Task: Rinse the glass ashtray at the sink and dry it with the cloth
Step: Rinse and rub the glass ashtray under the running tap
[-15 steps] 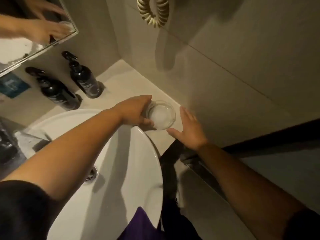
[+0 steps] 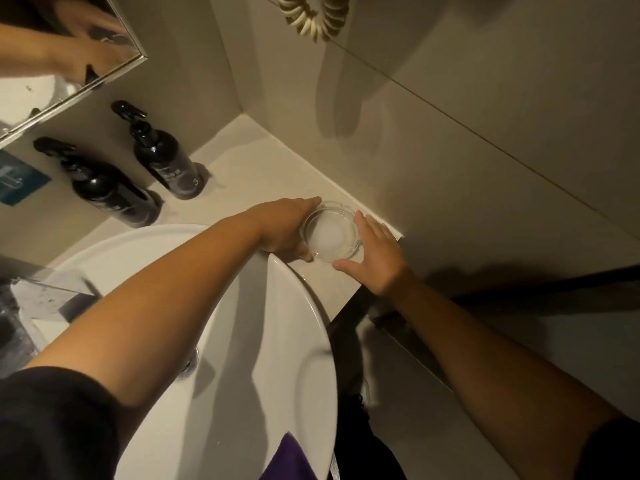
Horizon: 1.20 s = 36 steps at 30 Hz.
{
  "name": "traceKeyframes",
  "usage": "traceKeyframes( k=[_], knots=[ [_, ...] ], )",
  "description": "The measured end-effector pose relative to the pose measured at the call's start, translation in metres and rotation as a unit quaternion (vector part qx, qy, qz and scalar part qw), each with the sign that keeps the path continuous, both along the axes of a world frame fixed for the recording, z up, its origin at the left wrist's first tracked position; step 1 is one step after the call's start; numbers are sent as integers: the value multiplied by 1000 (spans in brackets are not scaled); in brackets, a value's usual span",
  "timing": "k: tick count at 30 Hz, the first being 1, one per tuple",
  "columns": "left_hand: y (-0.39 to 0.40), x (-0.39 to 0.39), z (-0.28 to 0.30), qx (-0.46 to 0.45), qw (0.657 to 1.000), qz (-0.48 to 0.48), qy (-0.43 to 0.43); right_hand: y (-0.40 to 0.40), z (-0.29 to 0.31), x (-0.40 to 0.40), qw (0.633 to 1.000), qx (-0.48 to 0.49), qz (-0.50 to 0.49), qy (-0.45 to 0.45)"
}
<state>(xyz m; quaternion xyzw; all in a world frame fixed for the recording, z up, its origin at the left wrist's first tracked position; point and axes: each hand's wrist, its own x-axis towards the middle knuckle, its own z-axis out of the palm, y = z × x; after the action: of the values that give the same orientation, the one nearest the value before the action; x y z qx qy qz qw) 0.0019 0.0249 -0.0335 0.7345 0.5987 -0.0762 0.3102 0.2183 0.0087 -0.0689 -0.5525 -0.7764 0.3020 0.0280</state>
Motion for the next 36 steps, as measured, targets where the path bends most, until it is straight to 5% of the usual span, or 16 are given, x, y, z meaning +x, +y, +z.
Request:
traceKeyframes(
  k=[13,23,36],
  knots=[
    [-38,-8,68,79,990,66,-100,2,84,-1,995,48,42,72],
    [-110,-10,142,152,971,161,-88,-19,157,-8,981,80,151,96],
    [-264,-9,132,107,906,378,-158,-88,143,-53,933,-25,344,103]
  ],
)
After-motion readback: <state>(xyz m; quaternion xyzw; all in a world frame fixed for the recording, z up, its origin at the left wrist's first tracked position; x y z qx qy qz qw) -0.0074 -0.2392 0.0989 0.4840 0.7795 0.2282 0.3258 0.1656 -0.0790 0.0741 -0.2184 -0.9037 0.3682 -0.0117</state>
